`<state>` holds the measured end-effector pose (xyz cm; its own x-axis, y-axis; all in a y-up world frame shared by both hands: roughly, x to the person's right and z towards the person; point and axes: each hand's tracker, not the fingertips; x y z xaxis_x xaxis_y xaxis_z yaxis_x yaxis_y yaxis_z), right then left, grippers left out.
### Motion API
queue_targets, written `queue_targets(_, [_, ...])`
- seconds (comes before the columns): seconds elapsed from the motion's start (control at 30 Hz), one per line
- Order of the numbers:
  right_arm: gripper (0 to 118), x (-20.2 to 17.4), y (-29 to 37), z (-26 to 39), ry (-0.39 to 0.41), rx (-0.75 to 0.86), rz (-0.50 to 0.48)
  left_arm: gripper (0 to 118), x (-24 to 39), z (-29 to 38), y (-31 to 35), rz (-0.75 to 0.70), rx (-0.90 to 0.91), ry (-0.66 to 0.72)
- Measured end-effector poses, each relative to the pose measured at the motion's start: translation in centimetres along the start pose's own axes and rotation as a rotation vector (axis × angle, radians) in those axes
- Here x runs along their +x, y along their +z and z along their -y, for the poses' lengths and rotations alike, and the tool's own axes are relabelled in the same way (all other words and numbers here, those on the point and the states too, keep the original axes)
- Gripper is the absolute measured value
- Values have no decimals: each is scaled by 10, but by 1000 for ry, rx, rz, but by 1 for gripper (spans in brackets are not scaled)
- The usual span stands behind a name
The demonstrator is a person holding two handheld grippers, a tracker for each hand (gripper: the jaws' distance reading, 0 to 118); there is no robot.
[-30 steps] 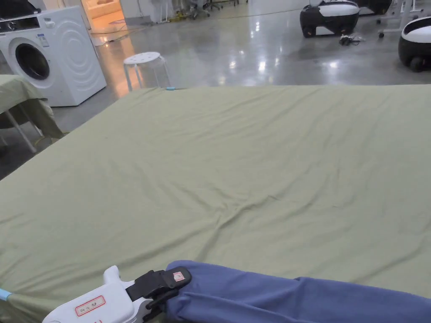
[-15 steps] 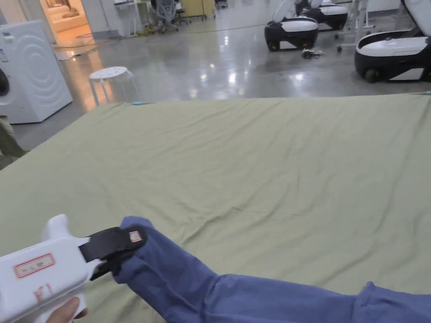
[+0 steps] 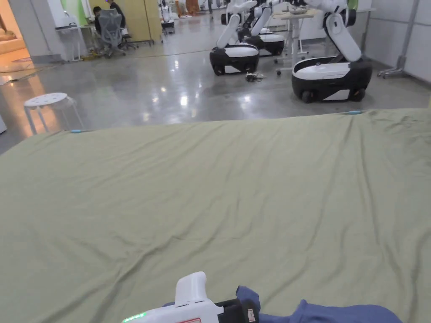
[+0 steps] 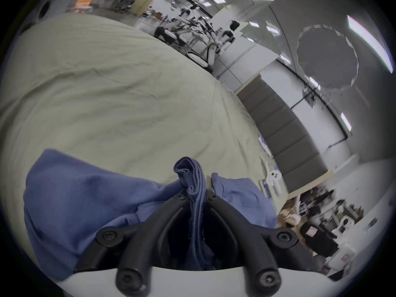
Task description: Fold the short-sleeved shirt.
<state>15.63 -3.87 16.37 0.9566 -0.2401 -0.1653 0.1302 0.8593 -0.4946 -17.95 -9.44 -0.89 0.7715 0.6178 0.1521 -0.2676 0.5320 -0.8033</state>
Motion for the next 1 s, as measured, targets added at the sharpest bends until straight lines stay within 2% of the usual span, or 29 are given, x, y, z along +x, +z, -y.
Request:
queue_targets(0.1, [0,2,-1,2,-4,-8,3,43,3,-5,3,17,31,-71])
queue_targets(0.13, [0,3,-1,3,-5,-8,0,65,5,-8,10,29,43,-62])
queue_targets(0.17, [0,4,-1,3,-5,-8,-4,80,3,-11,17,63,68,-34])
queue_targets(0.23, [0,7,-2,5,-8,-10,-7,80,-4,-16,29,105,98,20])
queue_targets(0.33, [0,12,-5,7,-26,-19,-14,74,-21,-16,39,127,104,52])
queue_targets(0.4, [0,13,-7,9,-36,-23,-17,41,-23,-11,31,88,73,42])
queue_targets(0.47, [0,12,-6,10,-49,-25,-22,18,-26,-3,11,81,-3,21])
queue_targets(0.5, [0,11,-6,11,-54,-26,-24,12,-27,2,-1,113,-41,23])
queue_targets(0.57, [0,8,-4,11,-53,-24,-21,10,-18,14,-28,157,-131,10])
queue_targets(0.6, [0,6,-3,11,-51,-20,-18,4,-13,20,-42,128,-173,-24])
queue_targets(0.63, [0,5,-3,11,-49,-20,-19,3,-10,25,-51,59,-195,-76])
queue_targets(0.7, [0,3,-2,11,-45,-23,-18,2,-2,25,-48,55,-145,-119])
queue_targets(0.83, [0,-1,-6,11,-40,-37,-25,4,-7,11,-15,136,-116,-48])
queue_targets(0.87, [0,-2,-8,11,-36,-41,-26,17,-11,8,6,169,-51,-48])
queue_targets(0.9, [0,-4,-9,11,-32,-42,-27,36,-16,5,24,201,-4,-43])
queue_targets(0.97, [0,-5,-12,10,-29,-44,-39,82,-38,0,66,205,58,-32])
queue_targets(1.0, [0,-5,-13,10,-28,-45,-48,90,-51,-2,83,187,79,-4])
